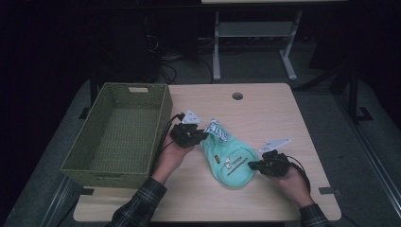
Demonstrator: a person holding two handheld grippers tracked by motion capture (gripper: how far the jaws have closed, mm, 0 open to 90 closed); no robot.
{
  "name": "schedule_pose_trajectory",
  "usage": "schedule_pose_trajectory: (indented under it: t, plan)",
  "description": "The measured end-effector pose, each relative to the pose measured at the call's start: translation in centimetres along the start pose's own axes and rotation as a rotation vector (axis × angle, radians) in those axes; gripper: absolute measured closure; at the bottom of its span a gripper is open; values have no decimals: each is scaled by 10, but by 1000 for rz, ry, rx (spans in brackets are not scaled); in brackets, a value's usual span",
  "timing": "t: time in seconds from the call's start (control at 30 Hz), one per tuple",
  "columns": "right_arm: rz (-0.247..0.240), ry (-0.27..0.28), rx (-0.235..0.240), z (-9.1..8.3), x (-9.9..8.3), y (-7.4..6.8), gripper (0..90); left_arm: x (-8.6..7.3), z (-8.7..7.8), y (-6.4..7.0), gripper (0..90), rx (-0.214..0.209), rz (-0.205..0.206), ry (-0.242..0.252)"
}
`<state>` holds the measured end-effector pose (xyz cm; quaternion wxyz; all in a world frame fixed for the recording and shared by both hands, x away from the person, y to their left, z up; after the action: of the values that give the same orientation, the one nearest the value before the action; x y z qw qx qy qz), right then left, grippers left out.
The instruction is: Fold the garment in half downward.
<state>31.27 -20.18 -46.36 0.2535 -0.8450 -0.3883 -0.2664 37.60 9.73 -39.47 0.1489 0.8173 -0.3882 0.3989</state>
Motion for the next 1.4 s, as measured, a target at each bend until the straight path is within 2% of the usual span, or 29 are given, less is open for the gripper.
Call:
schedule_pose_trajectory:
  t: [0.13,0.43,0.57,0.73,0.83,0.87,0.9,0.93,1.07,1.13,1.2,1.4]
  plan:
    - [4,-29,-3,7,-4,2,899,0,0,0,821,3,8,1]
    - [-5,-18,-8,17,8,8,899,2,-5,2,821,-3,42,21]
    - [-15,-15,-10,21,13,9,899,4,-8,7,820,-24,71,32]
    - [-9,-12,-10,21,13,9,899,5,-9,16,820,-64,99,43]
    - [-7,-11,-11,21,13,9,899,7,-8,23,820,-96,99,55]
    - [-4,-12,-10,21,13,9,899,7,-8,28,820,-122,99,58]
    - [-4,-12,-10,21,13,9,899,7,-8,28,819,-122,99,58]
    - [-3,-12,-10,21,12,9,899,8,-7,33,819,-147,100,62]
    - [0,-10,-9,21,12,9,899,8,-4,40,820,-173,112,63]
    - [0,-10,-9,21,12,9,899,7,-1,46,820,-204,121,60]
    - [1,-10,-9,21,12,9,899,6,0,48,820,-212,123,55]
    - [-9,-6,-17,20,11,10,899,0,10,62,819,-263,166,27]
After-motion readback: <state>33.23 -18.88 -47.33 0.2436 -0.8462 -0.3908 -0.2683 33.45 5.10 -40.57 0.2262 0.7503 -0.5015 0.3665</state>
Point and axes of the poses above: each handheld gripper's, and its own axes: z roughly forward along the jaws, x roughly out of its top, y roughly to its right, the point moved 1 cm from there along z, roughly forward along the jaws, and after that the axes turned 6 degrees about x, right-handed, at the moved point
